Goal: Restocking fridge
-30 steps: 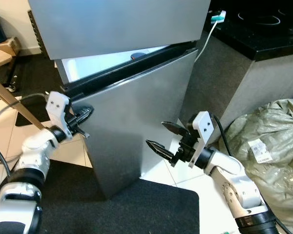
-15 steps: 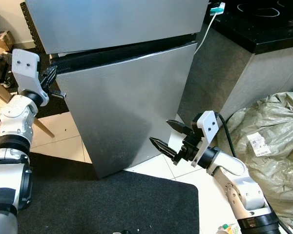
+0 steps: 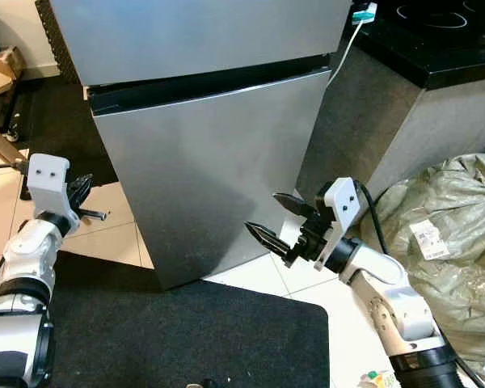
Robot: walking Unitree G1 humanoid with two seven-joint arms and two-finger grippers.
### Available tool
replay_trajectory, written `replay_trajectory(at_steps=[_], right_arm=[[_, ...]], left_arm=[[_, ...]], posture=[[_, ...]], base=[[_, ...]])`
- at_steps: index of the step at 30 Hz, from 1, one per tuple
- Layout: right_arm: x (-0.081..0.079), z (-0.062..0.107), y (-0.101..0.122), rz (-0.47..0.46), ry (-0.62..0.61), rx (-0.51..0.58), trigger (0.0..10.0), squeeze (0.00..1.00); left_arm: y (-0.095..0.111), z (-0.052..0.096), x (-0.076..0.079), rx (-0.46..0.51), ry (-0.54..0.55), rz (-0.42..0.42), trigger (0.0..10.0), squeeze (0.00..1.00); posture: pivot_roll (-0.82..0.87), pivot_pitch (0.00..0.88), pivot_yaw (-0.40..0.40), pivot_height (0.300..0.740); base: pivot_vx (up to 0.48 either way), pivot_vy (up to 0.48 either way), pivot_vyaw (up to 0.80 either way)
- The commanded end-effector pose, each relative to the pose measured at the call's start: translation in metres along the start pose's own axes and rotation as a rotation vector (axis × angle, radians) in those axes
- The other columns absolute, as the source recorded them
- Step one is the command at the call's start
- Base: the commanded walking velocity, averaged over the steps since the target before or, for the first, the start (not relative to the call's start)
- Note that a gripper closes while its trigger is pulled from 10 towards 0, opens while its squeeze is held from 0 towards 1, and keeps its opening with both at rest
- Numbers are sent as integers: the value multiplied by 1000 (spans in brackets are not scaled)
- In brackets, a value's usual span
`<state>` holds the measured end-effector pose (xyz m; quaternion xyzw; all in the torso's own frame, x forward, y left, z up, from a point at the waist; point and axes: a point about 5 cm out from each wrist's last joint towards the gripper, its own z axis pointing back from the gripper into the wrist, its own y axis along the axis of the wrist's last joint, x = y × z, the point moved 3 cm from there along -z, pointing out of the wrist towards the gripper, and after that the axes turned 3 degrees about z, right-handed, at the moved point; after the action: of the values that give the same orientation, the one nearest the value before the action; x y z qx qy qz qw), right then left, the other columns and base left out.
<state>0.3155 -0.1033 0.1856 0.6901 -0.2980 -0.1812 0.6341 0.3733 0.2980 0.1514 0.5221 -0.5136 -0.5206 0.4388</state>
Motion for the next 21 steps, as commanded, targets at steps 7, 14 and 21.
replay_trajectory(at_steps=[7,14,21], right_arm=[[-13,-6,-19,-47,70,-34,10000,0],[-13,-3,-47,-82,45,-106,10000,0],[-5,5,-68,-105,-29,-160,10000,0]], left_arm=[[-84,42,19,-246,86,81,10000,0],[-135,83,28,-439,150,115,10000,0],[-176,130,37,-619,197,153,10000,0]], posture=[[-55,90,10,740],[-46,74,8,740],[-45,68,5,740]], base=[[0,0,781],[0,0,773],[0,0,772]])
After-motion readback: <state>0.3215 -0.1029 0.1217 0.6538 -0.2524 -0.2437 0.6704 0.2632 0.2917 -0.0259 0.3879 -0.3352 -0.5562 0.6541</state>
